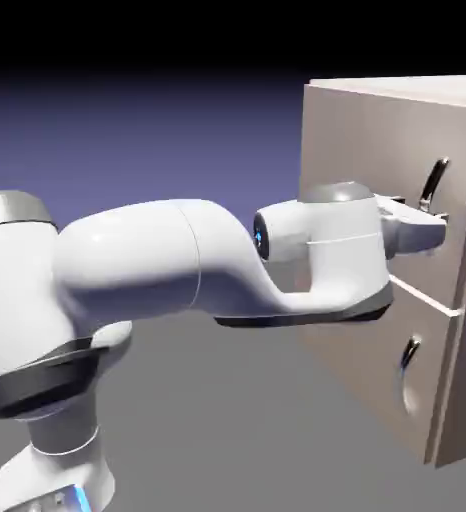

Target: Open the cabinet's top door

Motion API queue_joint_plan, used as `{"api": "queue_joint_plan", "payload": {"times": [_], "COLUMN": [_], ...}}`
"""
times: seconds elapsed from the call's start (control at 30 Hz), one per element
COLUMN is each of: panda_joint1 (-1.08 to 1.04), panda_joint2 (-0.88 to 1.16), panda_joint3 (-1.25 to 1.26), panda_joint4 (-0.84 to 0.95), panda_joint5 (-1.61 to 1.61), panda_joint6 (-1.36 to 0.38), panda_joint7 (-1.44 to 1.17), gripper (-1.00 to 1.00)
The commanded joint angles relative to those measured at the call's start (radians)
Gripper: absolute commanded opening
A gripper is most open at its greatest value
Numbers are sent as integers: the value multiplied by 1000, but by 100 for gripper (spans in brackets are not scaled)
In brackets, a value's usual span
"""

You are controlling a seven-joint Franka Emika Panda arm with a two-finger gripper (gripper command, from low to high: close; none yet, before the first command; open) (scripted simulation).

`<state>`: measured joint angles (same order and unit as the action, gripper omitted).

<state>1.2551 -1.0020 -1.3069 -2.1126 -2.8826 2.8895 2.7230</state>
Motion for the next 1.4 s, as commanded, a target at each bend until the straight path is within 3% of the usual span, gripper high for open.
{"api": "queue_joint_plan", "payload": {"times": [0.0,0.23,0.77,1.07,1.37], "panda_joint1": [0,-236,-815,-1028,-1068], "panda_joint2": [0,108,82,-104,-292], "panda_joint3": [0,155,667,971,1231], "panda_joint4": [0,-172,-565,-775,-903], "panda_joint5": [0,-4,318,688,1079], "panda_joint6": [0,-90,-270,-378,-513], "panda_joint7": [0,167,173,18,-148], "gripper": [-100,-100,-100,-100,-100]}}
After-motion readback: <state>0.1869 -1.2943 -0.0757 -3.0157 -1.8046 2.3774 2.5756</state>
